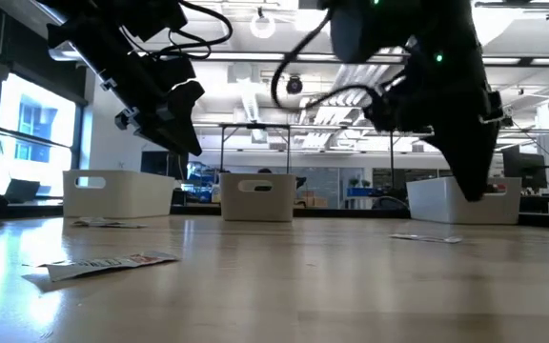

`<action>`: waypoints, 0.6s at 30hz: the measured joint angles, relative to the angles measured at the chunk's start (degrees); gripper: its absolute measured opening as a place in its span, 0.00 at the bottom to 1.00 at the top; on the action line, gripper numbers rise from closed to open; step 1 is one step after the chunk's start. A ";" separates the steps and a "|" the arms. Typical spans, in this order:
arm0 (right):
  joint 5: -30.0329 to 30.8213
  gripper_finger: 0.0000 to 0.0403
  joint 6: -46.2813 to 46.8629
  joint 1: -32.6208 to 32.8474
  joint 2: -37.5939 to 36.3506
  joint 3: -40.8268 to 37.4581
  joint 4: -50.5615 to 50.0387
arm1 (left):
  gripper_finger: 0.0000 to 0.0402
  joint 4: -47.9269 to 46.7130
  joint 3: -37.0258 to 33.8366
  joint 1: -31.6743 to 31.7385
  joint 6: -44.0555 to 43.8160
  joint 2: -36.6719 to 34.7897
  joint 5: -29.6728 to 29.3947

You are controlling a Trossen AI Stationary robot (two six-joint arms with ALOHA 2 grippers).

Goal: Pick & Place First Aid Supplies
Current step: Put the orange pad into the right gray bin

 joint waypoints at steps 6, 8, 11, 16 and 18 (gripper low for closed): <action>-0.03 0.20 9.89 -1.31 -9.93 -11.38 18.75 | 0.48 0.04 0.00 0.00 0.00 0.01 0.02; -2.78 0.20 13.57 -1.62 -11.57 -15.55 25.72 | 0.48 0.02 0.00 0.00 0.00 0.01 0.02; -4.63 0.20 15.39 -1.92 -12.78 -19.97 31.42 | 0.48 0.04 0.00 0.00 0.00 0.01 0.02; -3.99 0.19 16.29 -1.92 -13.15 -22.88 34.42 | 0.48 0.05 0.00 0.00 0.00 0.01 0.01; -3.70 0.19 16.16 -1.92 -13.15 -23.12 34.55 | 0.48 0.07 0.00 0.00 0.00 0.01 0.00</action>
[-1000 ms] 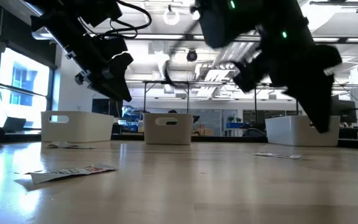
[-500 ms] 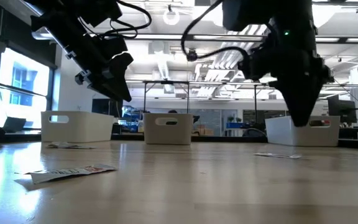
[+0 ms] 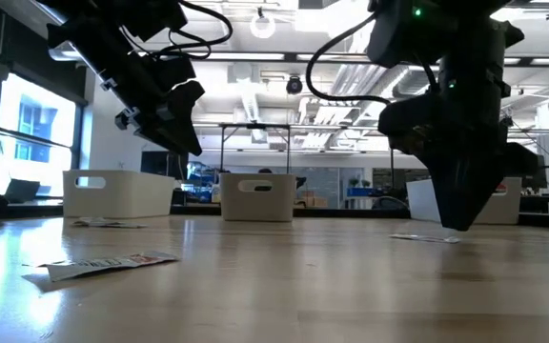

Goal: Pick & Place First Aid Supplies
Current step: Put the orange pad into the right gray bin

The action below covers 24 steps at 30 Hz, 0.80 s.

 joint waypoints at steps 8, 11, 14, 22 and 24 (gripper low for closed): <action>0.98 0.19 -0.48 0.04 0.16 -0.01 0.10 | 0.48 0.00 0.00 0.00 0.00 0.00 0.00; 1.72 0.19 -0.47 0.04 0.20 -0.01 0.48 | 0.48 0.00 0.00 0.00 0.00 0.00 0.00; 1.43 0.19 -0.54 0.19 0.56 -0.01 0.48 | 0.48 0.00 0.00 0.00 0.00 0.00 0.00; 0.76 0.19 -1.36 1.10 4.06 0.23 1.33 | 0.48 -0.02 0.00 0.00 0.00 0.00 0.00; 0.69 0.19 -1.25 1.12 4.02 0.19 1.40 | 0.48 -0.02 0.00 0.00 0.00 0.00 0.00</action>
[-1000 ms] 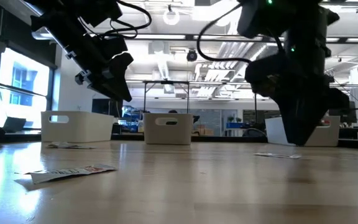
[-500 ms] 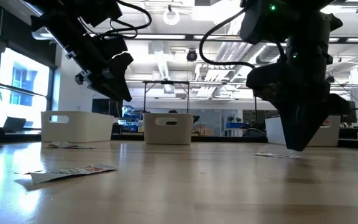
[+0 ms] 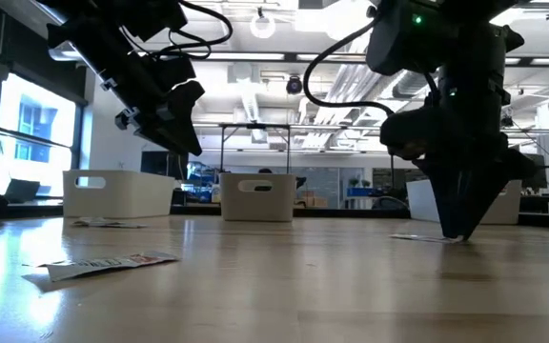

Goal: Pick & Place First Aid Supplies
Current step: Put the orange pad into the right gray bin

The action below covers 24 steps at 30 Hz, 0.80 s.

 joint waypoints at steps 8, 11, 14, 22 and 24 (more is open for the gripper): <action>-0.16 0.13 -0.55 0.47 -0.09 -0.12 -0.22 | 0.48 0.00 0.00 0.00 0.00 0.00 0.00; -0.12 0.08 -0.59 0.50 -0.07 -0.14 -0.55 | 0.48 0.02 0.00 0.00 0.00 0.00 0.00; -0.26 0.03 -0.68 0.50 -0.04 -0.16 -0.72 | 0.48 0.00 0.00 0.00 0.00 0.00 0.00; -0.42 0.00 -1.07 0.32 -0.19 0.85 -2.78 | 0.48 0.00 0.00 0.00 0.00 0.00 0.00; -0.16 0.00 -2.38 0.21 -0.39 2.39 -6.51 | 0.48 0.00 0.00 0.00 0.00 0.00 0.00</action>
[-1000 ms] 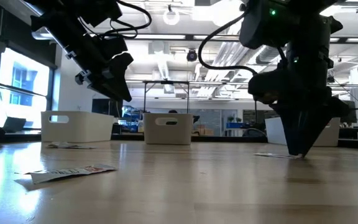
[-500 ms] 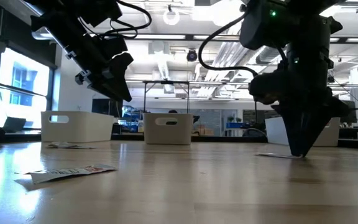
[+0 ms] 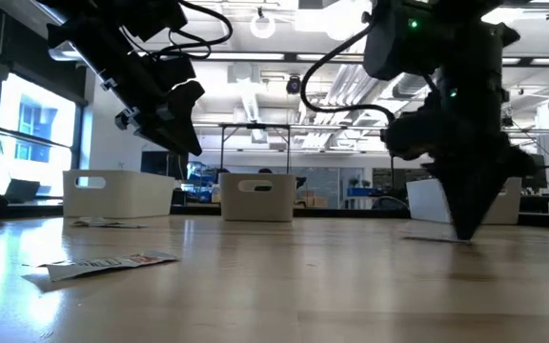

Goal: Pick & Place First Aid Supplies
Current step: Put the orange pad into the right gray bin

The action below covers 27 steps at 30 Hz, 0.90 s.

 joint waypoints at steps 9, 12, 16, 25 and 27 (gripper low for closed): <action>8.85 0.00 -1.62 -2.55 -1.86 14.32 -29.01 | 0.48 -0.05 0.00 0.00 0.02 0.00 -0.01; 12.88 0.00 -1.49 -4.13 -2.00 19.38 -40.79 | 0.48 -0.03 0.00 0.00 0.01 0.00 0.00; 17.34 0.00 -1.57 -7.34 -2.15 23.66 -51.28 | 0.48 -0.07 0.00 0.00 0.02 0.00 0.00; 26.78 0.00 -10.15 -22.86 -7.72 19.70 -50.71 | 0.48 -0.23 0.00 0.00 0.02 0.00 0.00; 28.35 0.00 -11.54 -27.68 -8.85 18.76 -50.82 | 0.48 -0.16 0.00 0.00 0.02 0.00 0.00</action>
